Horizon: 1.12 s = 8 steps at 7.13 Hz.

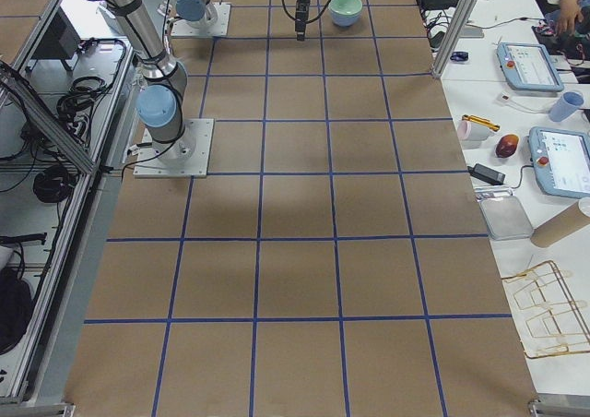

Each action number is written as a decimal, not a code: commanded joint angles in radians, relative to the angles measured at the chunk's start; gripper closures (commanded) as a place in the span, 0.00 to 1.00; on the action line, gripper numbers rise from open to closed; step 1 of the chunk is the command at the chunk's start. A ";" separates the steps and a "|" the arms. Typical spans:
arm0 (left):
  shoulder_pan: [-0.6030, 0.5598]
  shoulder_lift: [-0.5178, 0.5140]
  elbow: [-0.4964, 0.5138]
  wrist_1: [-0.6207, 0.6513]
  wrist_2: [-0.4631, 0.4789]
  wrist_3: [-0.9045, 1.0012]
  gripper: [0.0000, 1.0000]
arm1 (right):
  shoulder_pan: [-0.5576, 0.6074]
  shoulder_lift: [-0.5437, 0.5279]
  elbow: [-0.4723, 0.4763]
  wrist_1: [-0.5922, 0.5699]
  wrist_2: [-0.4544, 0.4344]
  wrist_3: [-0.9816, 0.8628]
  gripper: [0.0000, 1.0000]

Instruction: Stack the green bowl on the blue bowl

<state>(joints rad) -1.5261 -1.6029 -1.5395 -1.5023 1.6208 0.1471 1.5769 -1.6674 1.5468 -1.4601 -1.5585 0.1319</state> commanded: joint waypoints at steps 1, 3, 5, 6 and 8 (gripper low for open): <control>-0.013 0.027 -0.002 -0.013 -0.005 -0.004 0.00 | 0.000 0.000 0.001 0.001 0.000 0.000 0.00; -0.014 0.044 -0.007 -0.016 -0.012 -0.006 0.00 | 0.000 0.000 -0.001 0.001 0.000 0.000 0.00; -0.016 0.047 -0.005 -0.039 -0.033 -0.007 0.00 | 0.000 0.000 -0.001 0.000 0.000 0.000 0.00; -0.019 0.049 -0.007 -0.042 -0.035 -0.006 0.00 | 0.000 0.000 0.001 0.001 0.000 0.000 0.00; -0.019 0.050 -0.007 -0.044 -0.029 -0.001 0.00 | 0.000 0.000 -0.001 0.000 0.000 0.000 0.00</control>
<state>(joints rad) -1.5441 -1.5539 -1.5466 -1.5444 1.5892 0.1420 1.5769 -1.6674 1.5468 -1.4593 -1.5585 0.1319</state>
